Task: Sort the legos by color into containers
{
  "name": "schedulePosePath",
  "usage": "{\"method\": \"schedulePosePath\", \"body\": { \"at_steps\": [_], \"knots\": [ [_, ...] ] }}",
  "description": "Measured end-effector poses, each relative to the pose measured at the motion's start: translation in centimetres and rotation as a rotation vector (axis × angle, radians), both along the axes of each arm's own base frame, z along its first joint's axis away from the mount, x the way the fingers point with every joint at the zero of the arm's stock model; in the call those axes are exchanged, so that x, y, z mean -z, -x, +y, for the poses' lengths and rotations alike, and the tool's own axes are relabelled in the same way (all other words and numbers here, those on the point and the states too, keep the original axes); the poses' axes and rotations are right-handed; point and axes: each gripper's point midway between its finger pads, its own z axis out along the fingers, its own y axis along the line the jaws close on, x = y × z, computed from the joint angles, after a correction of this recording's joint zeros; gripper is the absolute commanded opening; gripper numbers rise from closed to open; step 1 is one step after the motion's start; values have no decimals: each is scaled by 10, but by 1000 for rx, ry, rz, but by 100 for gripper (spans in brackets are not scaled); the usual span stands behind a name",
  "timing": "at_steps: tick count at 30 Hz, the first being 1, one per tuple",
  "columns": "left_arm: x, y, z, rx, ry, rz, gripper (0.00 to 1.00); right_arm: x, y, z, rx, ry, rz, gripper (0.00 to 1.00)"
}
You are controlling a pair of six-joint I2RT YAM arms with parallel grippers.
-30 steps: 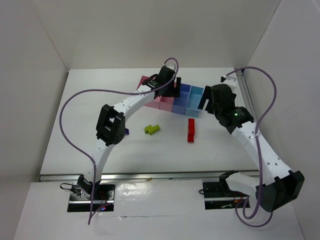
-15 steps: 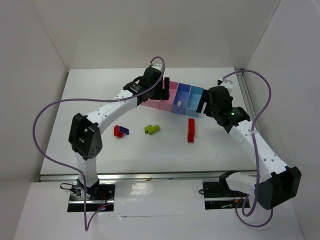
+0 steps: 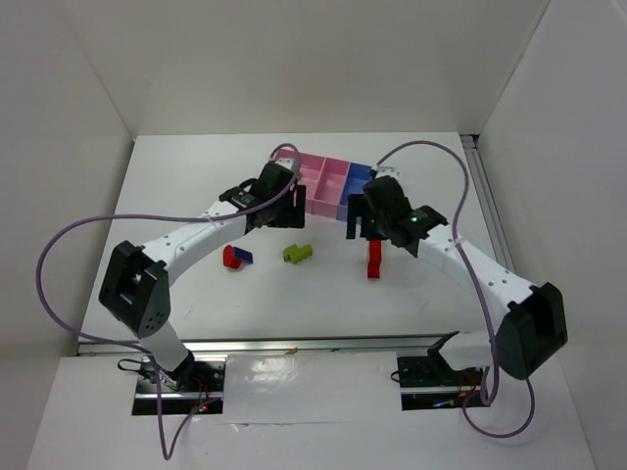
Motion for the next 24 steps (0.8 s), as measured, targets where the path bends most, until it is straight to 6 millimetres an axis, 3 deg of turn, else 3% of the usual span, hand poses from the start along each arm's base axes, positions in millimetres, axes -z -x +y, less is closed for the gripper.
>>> {"method": "schedulePosePath", "body": {
  "at_steps": [5,8,11,14,24],
  "knots": [
    [21,33,54,-129,18,102,79,43,17,61,-194,12,106,86],
    [9,41,80,-201,40,95,79,63,24,87,-261,16,152,86],
    [-11,42,83,-213,67,51,79,76,19,107,-263,10,187,84],
    [-18,43,84,-224,79,43,79,87,4,120,-183,-17,211,70],
    [-16,49,88,-235,73,65,79,107,-15,142,122,-213,270,75]
  ]
}}
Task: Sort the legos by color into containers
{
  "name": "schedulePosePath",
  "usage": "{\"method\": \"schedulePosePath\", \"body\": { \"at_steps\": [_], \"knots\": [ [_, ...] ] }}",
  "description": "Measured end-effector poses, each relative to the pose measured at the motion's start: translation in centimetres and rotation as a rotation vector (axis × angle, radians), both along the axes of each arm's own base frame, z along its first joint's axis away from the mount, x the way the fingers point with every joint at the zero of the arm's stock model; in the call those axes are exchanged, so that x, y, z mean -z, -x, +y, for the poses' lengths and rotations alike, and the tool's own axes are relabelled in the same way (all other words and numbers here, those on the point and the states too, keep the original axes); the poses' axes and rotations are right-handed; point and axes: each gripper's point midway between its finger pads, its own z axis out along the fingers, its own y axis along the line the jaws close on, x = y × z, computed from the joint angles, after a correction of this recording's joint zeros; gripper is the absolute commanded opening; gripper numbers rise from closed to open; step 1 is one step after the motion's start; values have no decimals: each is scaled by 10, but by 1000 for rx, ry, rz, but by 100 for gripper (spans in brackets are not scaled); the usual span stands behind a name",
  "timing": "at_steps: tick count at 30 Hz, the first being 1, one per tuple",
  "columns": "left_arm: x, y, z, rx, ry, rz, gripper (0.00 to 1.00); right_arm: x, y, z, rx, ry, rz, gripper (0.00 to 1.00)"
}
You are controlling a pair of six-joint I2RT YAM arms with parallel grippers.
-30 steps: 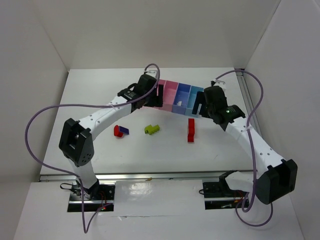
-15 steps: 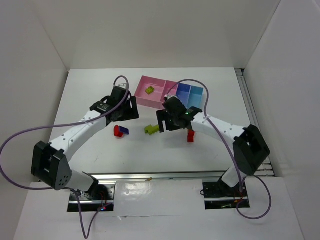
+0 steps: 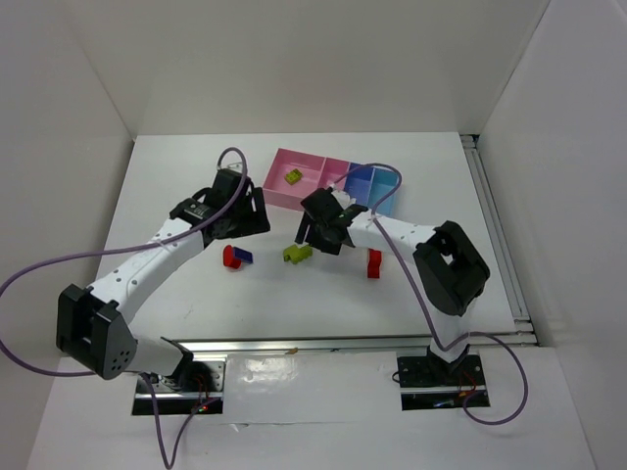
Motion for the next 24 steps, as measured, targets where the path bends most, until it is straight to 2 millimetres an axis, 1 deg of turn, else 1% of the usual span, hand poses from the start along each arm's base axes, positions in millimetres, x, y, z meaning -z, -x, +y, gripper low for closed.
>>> {"method": "schedulePosePath", "body": {
  "at_steps": [3,6,10,11,13,19,21,22,24],
  "knots": [
    [-1,2,1,1,1,-1,79,11,-3,3,60,-20,32,75],
    [-3,3,2,0,1,-3,79,28,-4,2,114,-23,76,75],
    [-2,4,1,4,2,-1,79,30,-10,4,157,-52,84,68],
    [-1,5,2,5,2,1,79,31,-10,4,163,-54,88,62],
    [2,7,2,8,1,9,79,33,-11,3,175,-57,92,59],
    [2,8,2,9,2,10,79,33,-11,3,197,-70,100,59],
    [2,7,2,9,2,9,79,35,-12,4,200,-67,106,58],
    [2,7,2,9,2,9,79,36,-13,6,202,-61,111,52],
    [2,7,2,10,3,9,79,38,-17,10,202,-54,113,49]
  ]
}}
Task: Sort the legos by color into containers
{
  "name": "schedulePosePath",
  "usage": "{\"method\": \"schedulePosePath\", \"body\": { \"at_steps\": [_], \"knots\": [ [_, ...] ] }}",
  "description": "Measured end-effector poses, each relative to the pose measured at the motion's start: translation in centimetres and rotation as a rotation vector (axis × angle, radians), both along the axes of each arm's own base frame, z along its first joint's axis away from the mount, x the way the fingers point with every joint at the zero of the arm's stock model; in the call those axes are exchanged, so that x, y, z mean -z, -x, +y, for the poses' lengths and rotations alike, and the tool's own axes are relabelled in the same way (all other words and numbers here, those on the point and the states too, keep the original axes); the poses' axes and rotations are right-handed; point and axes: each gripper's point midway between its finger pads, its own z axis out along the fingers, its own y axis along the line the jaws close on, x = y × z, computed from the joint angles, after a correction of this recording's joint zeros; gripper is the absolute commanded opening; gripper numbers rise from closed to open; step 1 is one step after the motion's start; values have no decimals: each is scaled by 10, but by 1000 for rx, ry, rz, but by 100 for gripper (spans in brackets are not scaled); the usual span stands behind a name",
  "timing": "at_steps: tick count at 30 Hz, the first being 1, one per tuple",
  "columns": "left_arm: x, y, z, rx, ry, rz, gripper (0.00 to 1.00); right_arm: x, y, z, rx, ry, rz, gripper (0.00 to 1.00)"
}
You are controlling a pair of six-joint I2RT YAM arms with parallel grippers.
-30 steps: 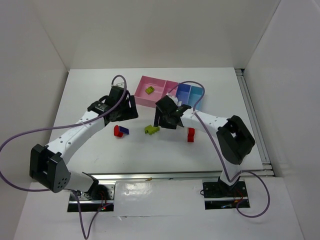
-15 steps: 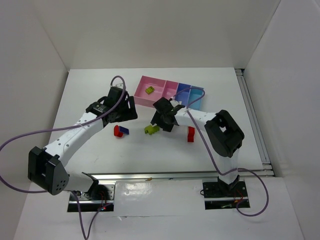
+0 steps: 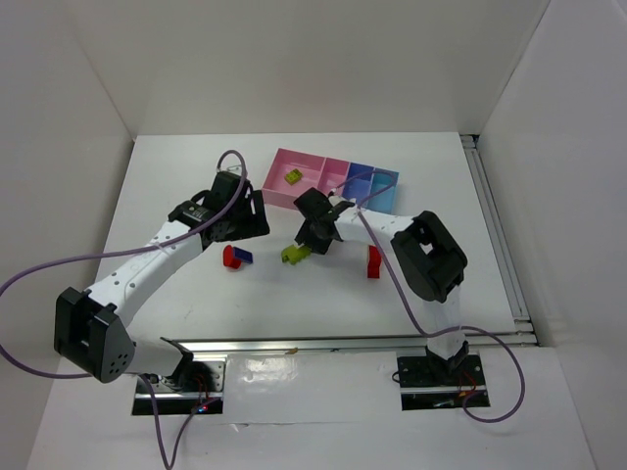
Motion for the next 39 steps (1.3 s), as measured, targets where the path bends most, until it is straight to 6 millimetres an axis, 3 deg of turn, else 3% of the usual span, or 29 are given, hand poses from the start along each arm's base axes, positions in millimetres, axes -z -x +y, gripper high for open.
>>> {"method": "schedulePosePath", "body": {
  "at_steps": [1,7,12,18,28,39],
  "knots": [
    [0,0,0,1,1,1,79,0,-2,3,-3,3,1,45],
    [0,1,-1,6,4,2,79,4,7,13,-30,32,12,45],
    [0,1,-2,13,7,4,79,3,7,6,-33,93,-8,63],
    [0,1,-3,17,7,5,79,5,11,-6,-36,148,8,63],
    [6,2,-5,32,5,24,79,4,23,0,-24,93,73,64],
    [11,3,-8,56,4,43,82,-34,29,-1,-137,43,-46,79]
  ]
}}
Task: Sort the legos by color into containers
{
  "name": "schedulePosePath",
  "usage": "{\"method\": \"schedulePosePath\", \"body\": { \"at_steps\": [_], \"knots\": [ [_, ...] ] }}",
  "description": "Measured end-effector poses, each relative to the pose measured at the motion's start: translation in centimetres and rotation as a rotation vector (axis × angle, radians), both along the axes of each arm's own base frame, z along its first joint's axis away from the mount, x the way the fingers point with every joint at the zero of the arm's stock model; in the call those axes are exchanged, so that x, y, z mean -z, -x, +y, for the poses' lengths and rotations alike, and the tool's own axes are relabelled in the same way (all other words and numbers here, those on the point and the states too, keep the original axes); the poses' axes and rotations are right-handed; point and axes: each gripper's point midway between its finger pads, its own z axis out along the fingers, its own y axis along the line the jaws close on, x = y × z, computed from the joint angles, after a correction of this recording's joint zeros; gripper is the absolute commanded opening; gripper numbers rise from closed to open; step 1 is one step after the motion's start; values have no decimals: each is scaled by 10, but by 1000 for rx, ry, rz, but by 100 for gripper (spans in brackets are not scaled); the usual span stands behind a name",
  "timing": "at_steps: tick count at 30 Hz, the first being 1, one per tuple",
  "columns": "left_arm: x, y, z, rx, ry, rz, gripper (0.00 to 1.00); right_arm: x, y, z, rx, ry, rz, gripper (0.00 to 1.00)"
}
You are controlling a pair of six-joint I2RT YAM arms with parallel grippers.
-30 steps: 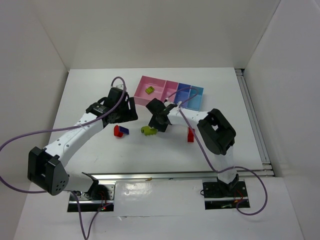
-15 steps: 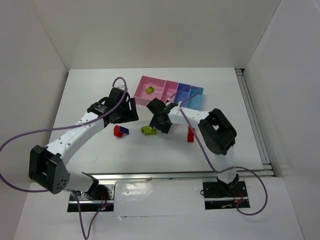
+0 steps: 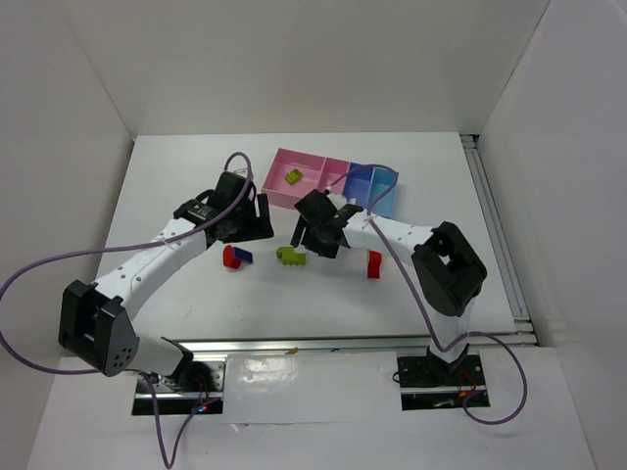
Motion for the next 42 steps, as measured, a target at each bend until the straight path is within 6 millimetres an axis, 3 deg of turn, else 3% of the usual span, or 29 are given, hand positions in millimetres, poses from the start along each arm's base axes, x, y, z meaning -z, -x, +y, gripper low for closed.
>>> {"method": "schedulePosePath", "body": {
  "at_steps": [2,8,12,14,16,24,27,29,34,36,39,42],
  "knots": [
    [1,0,-1,3,1,5,82,-3,-1,5,-88,15,-36,84],
    [1,-1,2,-6,20,15,83,-11,-2,11,-411,111,-134,84],
    [1,-12,27,-85,67,36,83,-11,-4,13,-585,162,-200,83],
    [1,-18,43,-137,78,39,83,-9,0,15,-678,172,-216,98],
    [0,-20,50,-162,83,42,83,-7,4,16,-772,180,-230,100],
    [-2,-18,46,-146,105,50,83,-6,9,40,-976,111,-304,99],
    [-2,-17,46,-146,105,53,83,3,14,48,-1017,87,-300,93],
    [-2,-17,46,-145,106,55,83,12,16,50,-1031,87,-292,84],
    [-2,-16,45,-142,108,59,83,32,24,44,-1042,124,-262,67],
    [-2,-16,45,-142,108,59,83,37,25,41,-1037,140,-259,57],
    [-2,-16,45,-140,107,59,83,40,24,38,-1027,154,-261,53],
    [-1,-16,45,-137,108,60,83,41,22,36,-1016,165,-272,38]
  ]
}}
